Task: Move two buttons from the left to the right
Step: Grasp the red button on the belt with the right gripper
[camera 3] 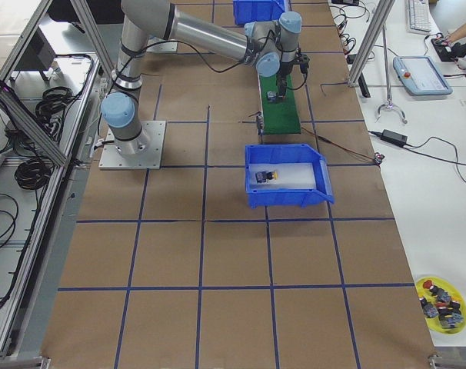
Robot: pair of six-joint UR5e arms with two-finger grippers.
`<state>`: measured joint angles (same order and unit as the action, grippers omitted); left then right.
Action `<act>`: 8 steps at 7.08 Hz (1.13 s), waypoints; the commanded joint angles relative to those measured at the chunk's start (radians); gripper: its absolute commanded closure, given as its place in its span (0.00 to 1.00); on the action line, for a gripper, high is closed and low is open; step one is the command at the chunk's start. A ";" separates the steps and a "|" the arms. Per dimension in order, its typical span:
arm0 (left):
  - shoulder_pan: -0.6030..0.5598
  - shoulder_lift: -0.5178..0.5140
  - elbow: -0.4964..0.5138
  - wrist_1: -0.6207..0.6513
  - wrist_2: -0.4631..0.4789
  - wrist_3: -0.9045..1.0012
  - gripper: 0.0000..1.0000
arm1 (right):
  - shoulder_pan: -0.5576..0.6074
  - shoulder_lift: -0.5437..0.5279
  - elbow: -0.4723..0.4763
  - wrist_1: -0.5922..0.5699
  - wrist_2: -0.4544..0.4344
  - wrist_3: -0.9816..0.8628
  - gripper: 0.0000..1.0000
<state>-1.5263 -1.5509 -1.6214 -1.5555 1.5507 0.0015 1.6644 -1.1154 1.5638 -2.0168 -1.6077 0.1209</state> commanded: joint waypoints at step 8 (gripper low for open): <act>0.000 -0.001 0.002 0.000 -0.001 0.000 0.00 | -0.089 -0.054 -0.051 0.033 -0.018 -0.090 0.97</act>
<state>-1.5263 -1.5510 -1.6204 -1.5555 1.5494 0.0015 1.6153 -1.1203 1.5418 -1.9867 -1.6235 0.0838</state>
